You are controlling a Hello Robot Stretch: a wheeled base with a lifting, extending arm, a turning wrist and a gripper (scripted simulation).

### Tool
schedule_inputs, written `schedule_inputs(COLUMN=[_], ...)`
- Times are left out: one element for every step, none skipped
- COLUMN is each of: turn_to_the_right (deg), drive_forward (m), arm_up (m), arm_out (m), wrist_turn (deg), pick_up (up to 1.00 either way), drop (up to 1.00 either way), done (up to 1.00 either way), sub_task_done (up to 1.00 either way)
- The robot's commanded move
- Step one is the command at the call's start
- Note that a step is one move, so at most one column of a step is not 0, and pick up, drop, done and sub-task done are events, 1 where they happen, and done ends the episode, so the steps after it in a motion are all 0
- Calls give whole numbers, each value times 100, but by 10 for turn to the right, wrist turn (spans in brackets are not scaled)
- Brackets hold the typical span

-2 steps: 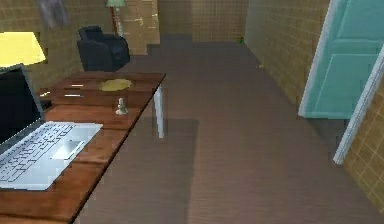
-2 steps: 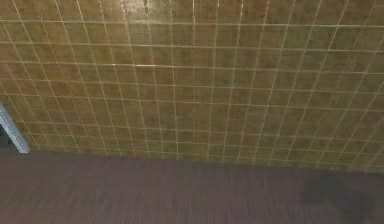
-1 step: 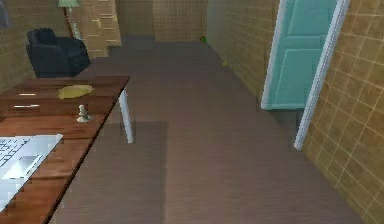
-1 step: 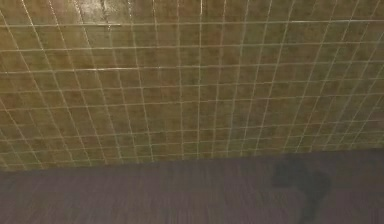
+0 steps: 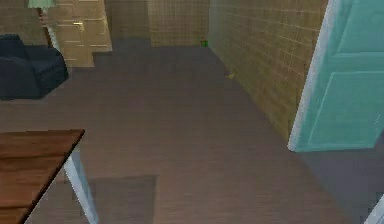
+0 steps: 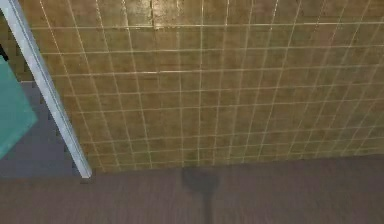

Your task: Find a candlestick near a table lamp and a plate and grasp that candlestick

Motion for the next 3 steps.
schedule_inputs(turn_to_the_right=[0,0,-450], drive_forward=[100,30,0], arm_up=[0,0,0], arm_out=[0,0,0], wrist_turn=[0,0,0], pick_up=[0,0,0], drop=[0,0,0], done=[0,0,0], sub_task_done=[0,0,0])
